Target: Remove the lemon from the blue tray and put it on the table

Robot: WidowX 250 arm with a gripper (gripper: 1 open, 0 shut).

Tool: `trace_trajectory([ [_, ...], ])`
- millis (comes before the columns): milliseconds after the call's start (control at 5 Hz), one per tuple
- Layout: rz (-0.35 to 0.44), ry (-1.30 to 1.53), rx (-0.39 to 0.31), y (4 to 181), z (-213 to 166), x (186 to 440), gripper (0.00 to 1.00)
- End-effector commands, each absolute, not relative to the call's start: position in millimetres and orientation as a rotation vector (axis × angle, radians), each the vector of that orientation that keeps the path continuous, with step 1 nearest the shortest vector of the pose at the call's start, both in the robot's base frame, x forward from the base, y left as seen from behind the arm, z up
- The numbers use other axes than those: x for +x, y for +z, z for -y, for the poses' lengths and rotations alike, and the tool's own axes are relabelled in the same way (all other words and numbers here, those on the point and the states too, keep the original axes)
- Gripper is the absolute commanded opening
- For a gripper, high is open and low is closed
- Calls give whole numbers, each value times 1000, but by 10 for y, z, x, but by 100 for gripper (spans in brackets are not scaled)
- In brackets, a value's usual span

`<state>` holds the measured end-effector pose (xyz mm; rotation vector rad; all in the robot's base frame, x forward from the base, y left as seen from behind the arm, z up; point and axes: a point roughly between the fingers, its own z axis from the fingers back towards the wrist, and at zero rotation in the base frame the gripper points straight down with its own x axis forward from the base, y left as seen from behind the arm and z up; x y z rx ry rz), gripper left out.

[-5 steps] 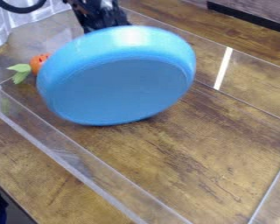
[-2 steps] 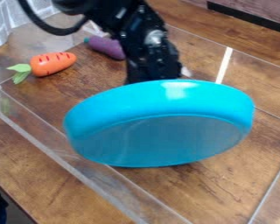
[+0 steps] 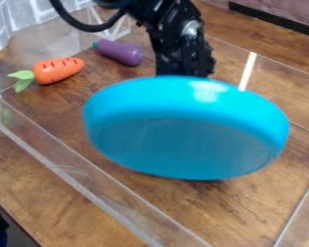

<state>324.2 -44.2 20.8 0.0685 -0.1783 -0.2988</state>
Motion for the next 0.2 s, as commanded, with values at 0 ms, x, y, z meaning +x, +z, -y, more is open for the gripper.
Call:
trace_trajectory([
  [0,156,-275,87,167,158,3377,0],
])
